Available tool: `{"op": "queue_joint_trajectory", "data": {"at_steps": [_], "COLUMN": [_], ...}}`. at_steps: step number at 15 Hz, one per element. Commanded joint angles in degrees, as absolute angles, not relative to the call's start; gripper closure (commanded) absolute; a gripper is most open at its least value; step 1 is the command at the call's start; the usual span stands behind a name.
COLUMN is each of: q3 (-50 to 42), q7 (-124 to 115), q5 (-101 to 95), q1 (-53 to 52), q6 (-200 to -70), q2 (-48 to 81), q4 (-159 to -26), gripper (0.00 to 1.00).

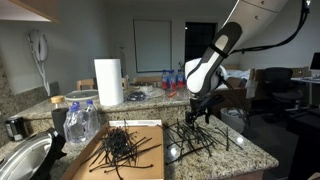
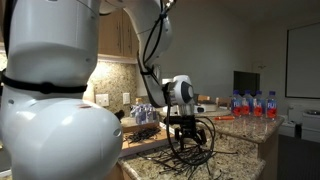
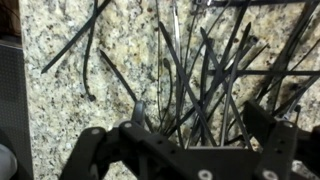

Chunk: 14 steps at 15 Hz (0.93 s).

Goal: Place some black zip-ties on the box.

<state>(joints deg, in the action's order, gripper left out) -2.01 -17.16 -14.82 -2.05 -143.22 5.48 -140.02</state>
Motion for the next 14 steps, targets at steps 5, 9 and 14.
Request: {"op": "queue_joint_trajectory", "data": {"at_steps": [5, 9, 14], "q3": [-1.99, -1.83, -2.64], "q7": [-17.69, -16.88, -18.01], "q5": [-9.00, -6.05, -7.48], "q1": [-2.14, -2.53, -3.38], "q6": [-150.66, -151.83, -150.84], "q2": [12.22, 14.37, 14.07], "q4": [-139.92, -139.26, -138.63], "gripper": [0.00, 0.00, 0.00]}}
